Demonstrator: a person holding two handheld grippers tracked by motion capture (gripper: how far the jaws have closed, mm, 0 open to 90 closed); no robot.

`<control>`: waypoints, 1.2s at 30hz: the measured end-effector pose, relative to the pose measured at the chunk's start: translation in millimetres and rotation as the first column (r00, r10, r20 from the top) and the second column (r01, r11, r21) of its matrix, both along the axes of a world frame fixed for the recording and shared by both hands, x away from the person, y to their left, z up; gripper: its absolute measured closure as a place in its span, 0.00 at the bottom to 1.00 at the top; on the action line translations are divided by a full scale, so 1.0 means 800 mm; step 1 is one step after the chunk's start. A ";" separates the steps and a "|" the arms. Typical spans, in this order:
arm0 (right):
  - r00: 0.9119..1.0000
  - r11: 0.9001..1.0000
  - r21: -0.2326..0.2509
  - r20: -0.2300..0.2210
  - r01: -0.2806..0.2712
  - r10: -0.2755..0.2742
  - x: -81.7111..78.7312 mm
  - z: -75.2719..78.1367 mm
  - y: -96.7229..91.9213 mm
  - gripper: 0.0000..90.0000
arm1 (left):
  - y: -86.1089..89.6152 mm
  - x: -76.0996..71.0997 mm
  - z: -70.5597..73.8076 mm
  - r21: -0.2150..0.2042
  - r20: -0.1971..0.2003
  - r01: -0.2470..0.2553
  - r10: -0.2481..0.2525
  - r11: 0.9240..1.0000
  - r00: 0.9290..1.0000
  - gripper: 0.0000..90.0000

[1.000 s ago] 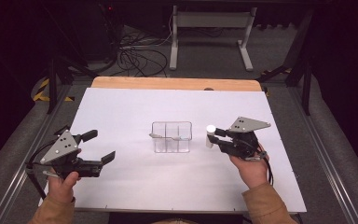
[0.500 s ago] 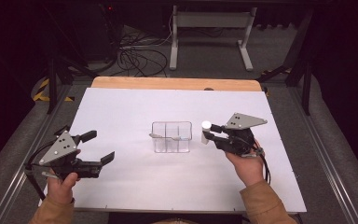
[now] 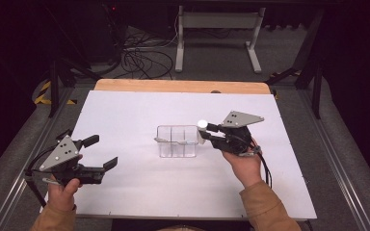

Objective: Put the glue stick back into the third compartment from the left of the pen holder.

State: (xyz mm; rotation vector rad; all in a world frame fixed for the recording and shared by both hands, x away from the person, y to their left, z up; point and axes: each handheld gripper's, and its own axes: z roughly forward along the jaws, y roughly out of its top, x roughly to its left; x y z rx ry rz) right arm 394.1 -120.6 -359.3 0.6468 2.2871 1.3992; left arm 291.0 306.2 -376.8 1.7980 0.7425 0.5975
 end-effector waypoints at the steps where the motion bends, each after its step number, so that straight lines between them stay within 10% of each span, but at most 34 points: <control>1: 1.000 1.000 0.000 0.002 0.000 0.000 0.001 0.000 0.001 0.75 | 0.000 0.000 0.000 0.000 0.000 0.000 0.000 1.000 1.000 0.10; 36: 1.000 0.999 0.043 -0.001 0.009 -0.009 0.025 -0.024 0.032 0.75 | 0.000 0.001 -0.001 0.004 -0.003 0.002 -0.002 1.000 1.000 0.10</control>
